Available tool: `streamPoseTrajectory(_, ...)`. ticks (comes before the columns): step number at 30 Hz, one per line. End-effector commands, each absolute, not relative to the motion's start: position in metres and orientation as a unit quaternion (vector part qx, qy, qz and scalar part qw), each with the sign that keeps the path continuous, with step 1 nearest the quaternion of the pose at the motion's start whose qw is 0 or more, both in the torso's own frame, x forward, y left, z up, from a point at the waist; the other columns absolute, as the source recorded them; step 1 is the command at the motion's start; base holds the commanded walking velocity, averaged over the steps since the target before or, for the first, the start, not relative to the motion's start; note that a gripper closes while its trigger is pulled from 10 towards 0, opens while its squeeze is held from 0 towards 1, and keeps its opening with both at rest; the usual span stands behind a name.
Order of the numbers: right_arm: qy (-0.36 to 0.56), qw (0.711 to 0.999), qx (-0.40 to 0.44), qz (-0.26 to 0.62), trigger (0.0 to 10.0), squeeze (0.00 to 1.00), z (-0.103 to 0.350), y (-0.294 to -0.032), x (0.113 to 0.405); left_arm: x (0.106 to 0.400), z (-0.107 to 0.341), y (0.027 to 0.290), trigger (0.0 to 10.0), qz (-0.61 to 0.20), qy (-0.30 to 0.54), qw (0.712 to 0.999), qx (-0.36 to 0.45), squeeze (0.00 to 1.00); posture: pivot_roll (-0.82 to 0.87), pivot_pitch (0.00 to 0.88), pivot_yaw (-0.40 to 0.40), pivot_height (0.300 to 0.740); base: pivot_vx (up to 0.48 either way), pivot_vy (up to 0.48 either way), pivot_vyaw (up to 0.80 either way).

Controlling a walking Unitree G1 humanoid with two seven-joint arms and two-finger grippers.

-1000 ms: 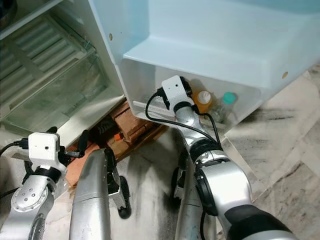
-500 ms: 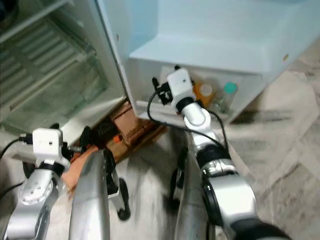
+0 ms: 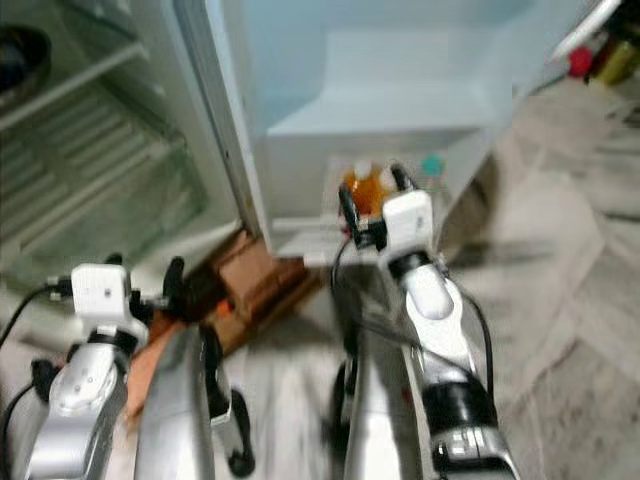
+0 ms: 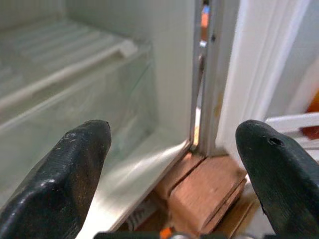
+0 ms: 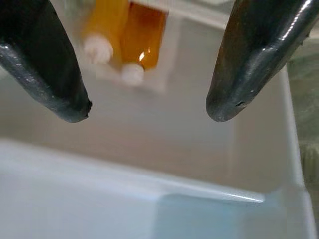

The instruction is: Restocking fridge

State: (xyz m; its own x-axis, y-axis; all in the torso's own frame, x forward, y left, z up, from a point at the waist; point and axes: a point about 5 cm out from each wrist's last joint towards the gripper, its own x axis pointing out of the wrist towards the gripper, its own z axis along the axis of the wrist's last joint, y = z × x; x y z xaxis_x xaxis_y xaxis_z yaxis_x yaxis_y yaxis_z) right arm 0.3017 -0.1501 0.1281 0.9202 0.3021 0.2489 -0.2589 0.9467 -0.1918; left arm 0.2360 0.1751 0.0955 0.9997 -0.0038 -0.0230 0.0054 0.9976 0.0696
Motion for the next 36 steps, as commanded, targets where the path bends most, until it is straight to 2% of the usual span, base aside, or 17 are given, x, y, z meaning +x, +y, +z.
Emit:
streamPoseTrajectory(1,-0.136,0.977,-0.078,0.146,10.0,0.0,0.126,-0.15,0.296,0.234,0.089,0.175,10.0,0.004,0.02,0.999,0.036,0.0,0.1,0.07,0.014,0.534,0.0,0.0,0.0)
streamPoseTrajectory(2,-0.134,0.977,-0.061,0.154,10.0,1.0,0.124,-0.148,0.291,0.235,0.088,0.176,10.0,0.008,0.02,0.999,0.034,0.0,0.1,0.06,0.017,0.534,0.0,0.0,0.0)
streamPoseTrajectory(5,-0.129,0.977,-0.046,0.165,10.0,1.0,0.121,-0.143,0.283,0.235,0.086,0.176,10.0,0.015,0.021,0.999,0.032,0.0,0.1,0.05,0.023,0.534,0.0,0.0,0.0)
streamPoseTrajectory(6,-0.108,0.981,-0.028,0.157,10.0,0.84,0.119,-0.137,0.28,0.234,0.082,0.176,10.0,0.019,0.025,0.999,0.028,0.0,0.09,0.041,0.024,0.534,0.0,0.0,0.0)
streamPoseTrajectory(7,-0.092,0.985,-0.012,0.146,10.0,0.0,0.118,-0.135,0.281,0.233,0.079,0.175,10.0,0.023,0.03,0.999,0.027,0.0,0.09,0.038,0.024,0.534,0.0,0.0,0.0)
streamPoseTrajectory(14,-0.089,0.986,0.009,0.142,10.0,0.0,0.116,-0.132,0.287,0.232,0.072,0.167,10.0,0.02,0.038,0.999,0.021,0.0,0.09,0.027,0.0,0.539,0.0,0.0,0.0)
streamPoseTrajectory(21,-0.097,0.985,-0.015,0.143,10.0,0.0,0.123,-0.132,0.292,0.246,0.082,0.163,10.0,0.017,0.013,1.0,0.019,0.0,0.09,0.031,-0.021,0.584,0.0,0.0,0.0)
streamPoseTrajectory(36,-0.085,0.987,-0.03,0.132,10.0,0.0,0.12,-0.14,0.296,0.238,0.073,0.162,10.0,0.024,0.022,0.999,0.019,0.0,0.1,0.031,-0.028,0.654,0.0,0.0,0.0)
